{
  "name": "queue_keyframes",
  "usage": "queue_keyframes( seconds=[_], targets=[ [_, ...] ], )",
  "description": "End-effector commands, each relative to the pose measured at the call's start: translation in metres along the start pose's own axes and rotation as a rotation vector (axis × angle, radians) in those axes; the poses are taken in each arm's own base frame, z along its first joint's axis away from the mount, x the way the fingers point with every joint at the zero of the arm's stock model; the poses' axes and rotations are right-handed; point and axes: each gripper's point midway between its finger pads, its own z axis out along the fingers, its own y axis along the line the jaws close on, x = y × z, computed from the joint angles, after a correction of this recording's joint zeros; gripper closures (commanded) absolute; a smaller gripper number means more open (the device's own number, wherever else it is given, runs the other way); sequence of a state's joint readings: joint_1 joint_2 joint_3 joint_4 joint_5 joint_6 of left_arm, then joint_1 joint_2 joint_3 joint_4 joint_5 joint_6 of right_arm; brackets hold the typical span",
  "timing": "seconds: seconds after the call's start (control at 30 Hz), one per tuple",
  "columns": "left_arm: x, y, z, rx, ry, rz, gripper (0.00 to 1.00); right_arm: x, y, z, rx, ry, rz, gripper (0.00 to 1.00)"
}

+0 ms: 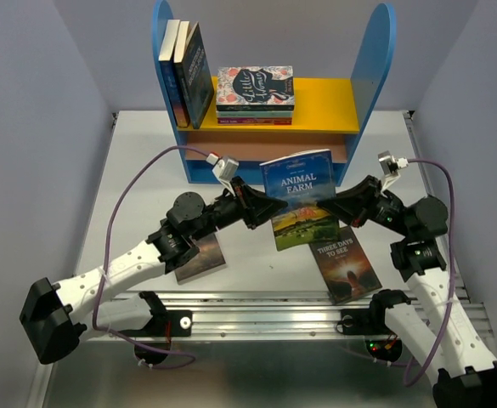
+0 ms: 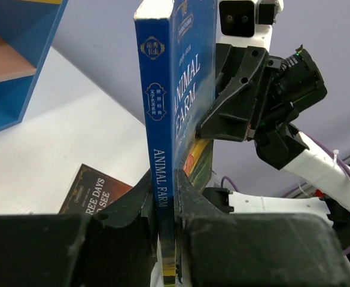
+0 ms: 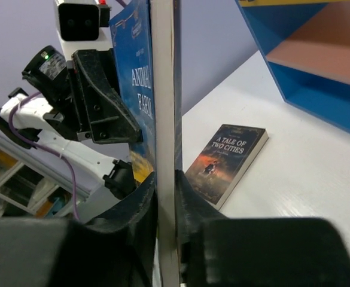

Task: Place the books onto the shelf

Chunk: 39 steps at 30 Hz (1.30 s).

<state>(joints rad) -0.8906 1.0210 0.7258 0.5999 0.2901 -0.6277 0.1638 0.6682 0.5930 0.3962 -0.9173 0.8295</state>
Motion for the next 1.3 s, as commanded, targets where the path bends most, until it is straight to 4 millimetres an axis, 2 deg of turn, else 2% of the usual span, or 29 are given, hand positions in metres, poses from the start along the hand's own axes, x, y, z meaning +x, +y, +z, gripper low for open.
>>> queue_keyframes(
  seconds=[0.0, 0.03, 0.07, 0.2, 0.23, 0.37, 0.4, 0.43, 0.5, 0.53, 0.77, 0.8, 0.83, 0.9, 1.0, 1.1, 1.13, 1.17, 1.2, 1.27],
  targets=[
    [-0.035, -0.011, -0.009, -0.006, -0.154, 0.059, 1.0, -0.02, 0.005, 0.001, 0.05, -0.037, -0.094, 0.36],
    [-0.042, -0.005, -0.013, -0.044, -0.192, 0.067, 1.0, -0.026, -0.004, 0.001, 0.102, -0.062, -0.126, 0.13],
    [-0.052, -0.009, -0.018, -0.044, -0.225, 0.084, 1.0, -0.029, -0.008, 0.0, 0.139, -0.075, -0.131, 0.0],
    [-0.087, -0.013, -0.029, -0.106, -0.329, 0.2, 1.0, -0.037, -0.031, -0.007, 0.291, -0.106, -0.14, 0.0],
    [-0.105, -0.009, -0.032, -0.168, -0.373, 0.245, 1.0, -0.042, -0.036, -0.009, 0.328, -0.125, -0.144, 0.0],
    [-0.142, -0.013, -0.037, -0.254, -0.436, 0.387, 1.0, -0.042, -0.063, -0.018, 0.471, -0.143, -0.112, 0.0],
    [-0.151, -0.014, -0.038, -0.275, -0.454, 0.412, 1.0, -0.043, -0.065, -0.018, 0.482, -0.146, -0.115, 0.0],
    [-0.17, -0.019, -0.043, -0.31, -0.5, 0.435, 1.0, -0.041, -0.069, -0.019, 0.498, -0.137, -0.114, 0.0],
    [-0.187, -0.012, -0.046, -0.392, -0.532, 0.5, 1.0, -0.04, -0.07, -0.018, 0.496, -0.117, -0.117, 0.0],
    [-0.206, -0.023, -0.049, -0.407, -0.57, 0.518, 1.0, -0.039, -0.07, -0.018, 0.495, -0.111, -0.126, 0.0],
    [-0.262, -0.037, -0.046, -0.533, -0.623, 0.698, 1.0, -0.047, -0.074, -0.019, 0.526, -0.117, -0.168, 0.0],
    [-0.266, -0.028, -0.042, -0.583, -0.611, 0.736, 1.0, -0.047, -0.075, -0.018, 0.528, -0.113, -0.168, 0.0],
    [-0.276, -0.031, -0.043, -0.601, -0.628, 0.749, 1.0, -0.047, -0.076, -0.018, 0.532, -0.11, -0.166, 0.0],
    [-0.28, -0.022, -0.037, -0.648, -0.616, 0.775, 1.0, -0.047, -0.078, -0.018, 0.535, -0.105, -0.163, 0.0],
    [-0.302, -0.011, -0.043, -0.723, -0.641, 0.812, 1.0, -0.044, -0.082, -0.016, 0.537, -0.085, -0.158, 0.0],
    [-0.315, 0.007, -0.042, -0.759, -0.642, 0.826, 1.0, -0.044, -0.084, -0.016, 0.544, -0.079, -0.157, 0.0],
    [-0.325, 0.006, -0.043, -0.757, -0.655, 0.827, 1.0, -0.045, -0.085, -0.016, 0.549, -0.08, -0.162, 0.0],
    [-0.333, 0.018, -0.049, -0.792, -0.657, 0.829, 1.0, -0.045, -0.085, -0.016, 0.548, -0.08, -0.166, 0.0],
    [-0.334, 0.029, -0.045, -0.812, -0.646, 0.834, 1.0, -0.046, -0.084, -0.016, 0.548, -0.079, -0.172, 0.0],
    [-0.343, 0.041, -0.049, -0.855, -0.657, 0.852, 1.0, -0.046, -0.085, -0.016, 0.55, -0.078, -0.177, 0.0]
  ],
)
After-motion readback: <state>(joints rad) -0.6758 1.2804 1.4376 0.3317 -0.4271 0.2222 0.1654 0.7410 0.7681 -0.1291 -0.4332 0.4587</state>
